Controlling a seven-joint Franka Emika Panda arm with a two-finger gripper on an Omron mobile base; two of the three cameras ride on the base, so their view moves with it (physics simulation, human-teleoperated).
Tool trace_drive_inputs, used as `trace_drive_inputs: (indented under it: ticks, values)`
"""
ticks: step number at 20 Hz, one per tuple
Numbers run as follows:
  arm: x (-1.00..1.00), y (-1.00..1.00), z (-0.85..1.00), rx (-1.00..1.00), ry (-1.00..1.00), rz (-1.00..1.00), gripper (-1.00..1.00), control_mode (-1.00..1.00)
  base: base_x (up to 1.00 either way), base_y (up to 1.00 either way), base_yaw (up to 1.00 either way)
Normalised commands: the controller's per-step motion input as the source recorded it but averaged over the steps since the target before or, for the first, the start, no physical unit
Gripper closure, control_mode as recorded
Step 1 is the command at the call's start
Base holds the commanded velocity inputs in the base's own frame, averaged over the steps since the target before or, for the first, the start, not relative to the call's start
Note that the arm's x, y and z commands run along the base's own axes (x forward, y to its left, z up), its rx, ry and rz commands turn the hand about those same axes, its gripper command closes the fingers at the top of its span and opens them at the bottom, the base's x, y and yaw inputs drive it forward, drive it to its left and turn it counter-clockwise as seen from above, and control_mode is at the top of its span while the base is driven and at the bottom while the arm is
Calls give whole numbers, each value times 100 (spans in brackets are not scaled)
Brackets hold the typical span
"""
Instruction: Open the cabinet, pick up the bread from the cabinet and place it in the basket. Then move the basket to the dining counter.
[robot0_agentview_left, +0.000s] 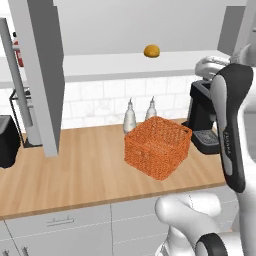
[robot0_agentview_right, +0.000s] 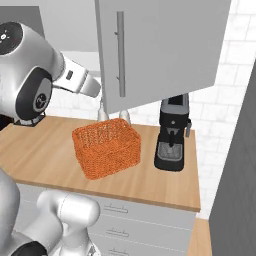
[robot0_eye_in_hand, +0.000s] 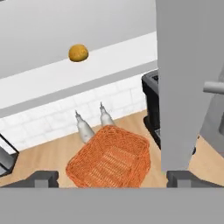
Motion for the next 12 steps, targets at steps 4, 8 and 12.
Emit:
trace_drive_inputs:
  ticks: [4, 8, 12]
  values:
    - [91, 84, -15, 1, 4, -40, -100, -100, 0, 0, 0]
    - [100, 37, -33, 14, -12, -46, -100, -100, 0, 0, 0]
    - [61, 0, -33, 25, -16, -65, -100, -100, 0, 0, 0]
